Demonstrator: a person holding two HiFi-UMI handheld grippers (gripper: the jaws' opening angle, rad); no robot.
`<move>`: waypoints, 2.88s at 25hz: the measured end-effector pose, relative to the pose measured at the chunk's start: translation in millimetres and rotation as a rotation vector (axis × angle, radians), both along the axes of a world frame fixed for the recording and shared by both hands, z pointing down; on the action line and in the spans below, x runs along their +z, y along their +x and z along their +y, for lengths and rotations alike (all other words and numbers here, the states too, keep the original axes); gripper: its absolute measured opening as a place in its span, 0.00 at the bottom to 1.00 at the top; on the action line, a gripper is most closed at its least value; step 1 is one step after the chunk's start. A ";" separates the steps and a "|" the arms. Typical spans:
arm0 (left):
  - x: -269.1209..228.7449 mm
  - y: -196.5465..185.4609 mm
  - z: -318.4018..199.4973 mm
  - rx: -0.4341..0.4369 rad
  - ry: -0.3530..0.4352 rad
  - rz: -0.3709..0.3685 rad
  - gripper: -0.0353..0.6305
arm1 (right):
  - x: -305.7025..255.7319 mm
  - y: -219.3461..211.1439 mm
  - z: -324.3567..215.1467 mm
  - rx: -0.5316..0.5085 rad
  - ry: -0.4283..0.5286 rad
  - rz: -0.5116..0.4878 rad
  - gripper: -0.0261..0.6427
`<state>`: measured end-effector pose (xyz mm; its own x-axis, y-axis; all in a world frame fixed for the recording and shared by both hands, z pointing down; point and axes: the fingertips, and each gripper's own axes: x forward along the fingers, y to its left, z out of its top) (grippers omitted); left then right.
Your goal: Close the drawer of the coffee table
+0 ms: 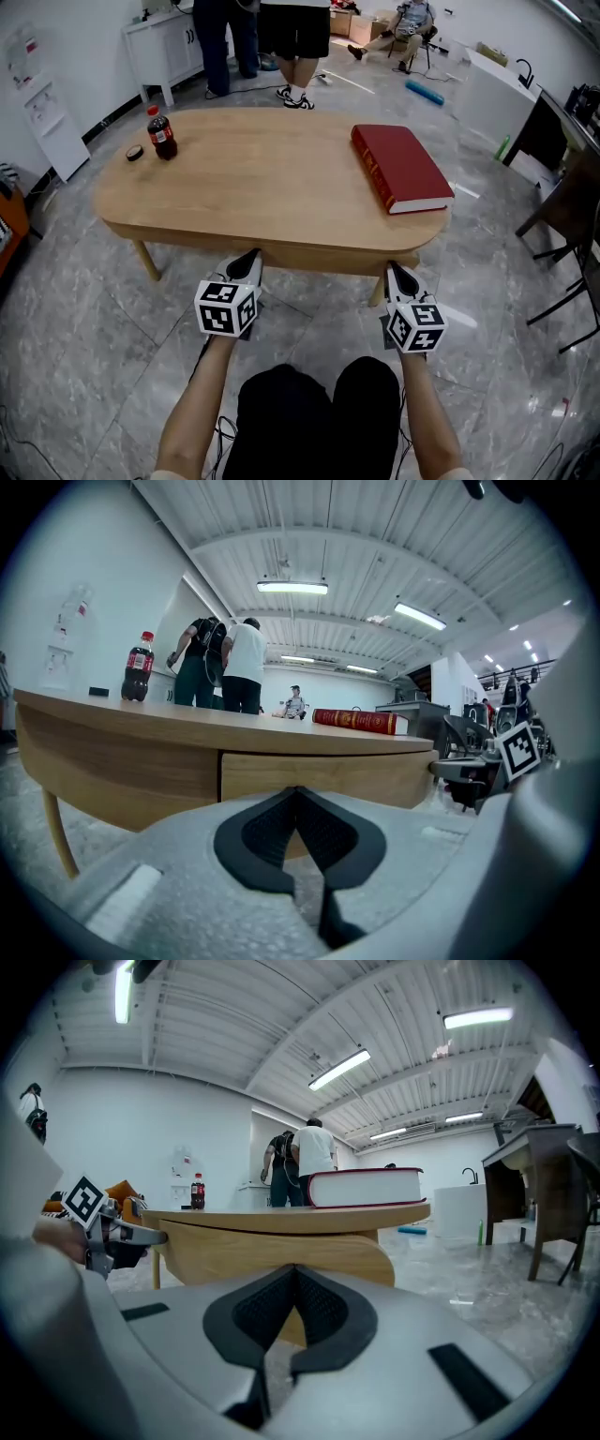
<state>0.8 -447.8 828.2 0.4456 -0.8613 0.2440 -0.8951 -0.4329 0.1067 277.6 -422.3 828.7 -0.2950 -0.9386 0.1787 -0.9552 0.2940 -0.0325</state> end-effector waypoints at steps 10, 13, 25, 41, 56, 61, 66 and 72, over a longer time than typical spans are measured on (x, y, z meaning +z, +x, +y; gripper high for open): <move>-0.2 -0.1 -8.6 0.015 0.008 0.010 0.07 | -0.2 -0.6 -8.9 0.003 0.006 0.003 0.06; 0.1 -0.8 -7.1 0.032 0.012 0.024 0.07 | 0.5 -1.4 -7.6 0.004 0.015 -0.004 0.06; -2.3 7.4 -1.6 0.083 -0.116 -0.076 0.07 | 16.0 -26.6 2.1 0.061 -0.103 0.097 0.06; -205.0 61.1 106.5 0.157 -0.378 -0.120 0.07 | -209.5 -85.2 85.0 0.114 -0.343 -0.051 0.06; -456.7 92.3 290.5 0.087 -0.410 0.018 0.07 | -436.9 -66.2 253.0 0.072 -0.446 -0.111 0.06; -484.3 96.5 312.8 0.078 -0.383 0.006 0.07 | -465.1 -77.1 270.6 0.038 -0.411 -0.197 0.06; -488.0 83.9 351.9 0.119 -0.365 -0.039 0.07 | -466.6 -122.8 316.0 -0.061 -0.403 -0.230 0.06; -478.8 83.1 372.3 0.100 -0.335 -0.060 0.07 | -467.7 -127.3 336.6 -0.102 -0.392 -0.192 0.06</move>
<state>83.9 -75.4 349.4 0.5003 -0.6819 0.5336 -0.8589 -0.4687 0.2063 150.3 -85.7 361.0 -0.4448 -0.7756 0.4480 -0.8879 0.3163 -0.3340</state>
